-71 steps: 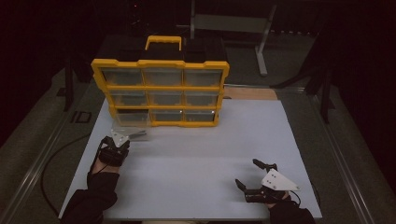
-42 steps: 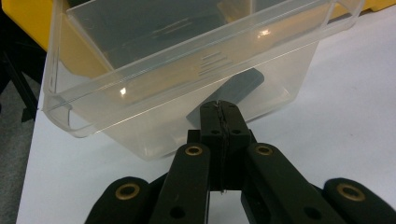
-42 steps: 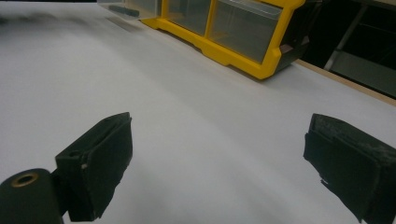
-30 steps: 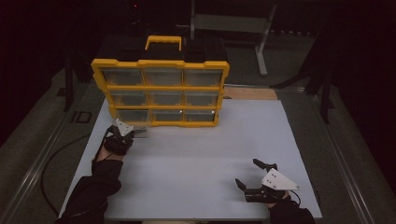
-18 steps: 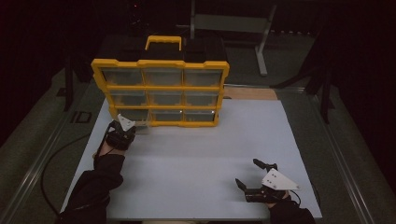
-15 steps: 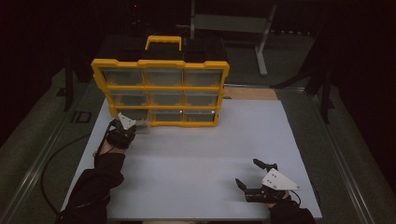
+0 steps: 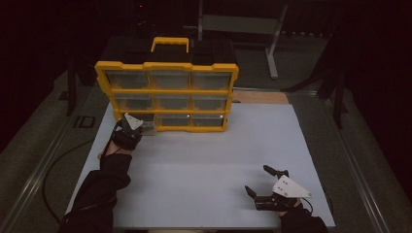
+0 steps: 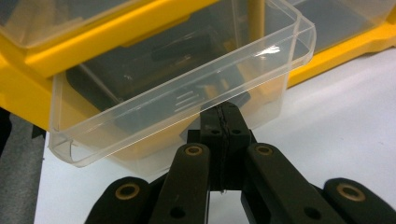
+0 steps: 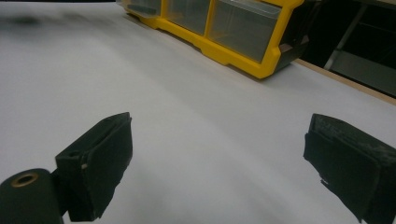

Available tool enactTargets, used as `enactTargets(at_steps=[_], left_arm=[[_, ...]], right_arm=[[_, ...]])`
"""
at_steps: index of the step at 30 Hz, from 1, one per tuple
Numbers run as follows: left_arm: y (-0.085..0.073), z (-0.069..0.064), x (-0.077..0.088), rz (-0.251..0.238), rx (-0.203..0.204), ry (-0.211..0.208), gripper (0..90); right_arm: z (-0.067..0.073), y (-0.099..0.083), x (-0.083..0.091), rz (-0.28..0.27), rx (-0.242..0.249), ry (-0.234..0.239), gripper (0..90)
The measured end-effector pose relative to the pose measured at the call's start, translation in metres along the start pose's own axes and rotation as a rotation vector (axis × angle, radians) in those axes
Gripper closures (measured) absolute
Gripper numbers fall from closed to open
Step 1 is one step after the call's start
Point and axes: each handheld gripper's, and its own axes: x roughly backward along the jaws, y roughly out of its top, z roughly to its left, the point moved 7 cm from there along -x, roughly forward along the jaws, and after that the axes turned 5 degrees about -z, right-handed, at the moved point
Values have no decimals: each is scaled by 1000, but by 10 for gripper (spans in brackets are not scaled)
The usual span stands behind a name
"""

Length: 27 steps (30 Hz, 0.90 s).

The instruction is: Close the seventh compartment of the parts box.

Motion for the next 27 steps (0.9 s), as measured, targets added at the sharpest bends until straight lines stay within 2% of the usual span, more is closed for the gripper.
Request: enactTargets(at_steps=[7, 12, 17, 27], left_arm=[[5, 2, -6, 2, -9, 5, 900], [7, 4, -11, -11, 10, -3, 900], [8, 5, -15, -9, -11, 6, 900], [12, 9, -22, -12, -6, 10, 900]], right_arm=[[0, 0, 0, -1, -2, -2, 79], [0, 0, 0, 0, -1, -3, 79], [-1, 0, 1, -1, -2, -4, 79], [-1, 0, 0, 0, -4, -3, 79]])
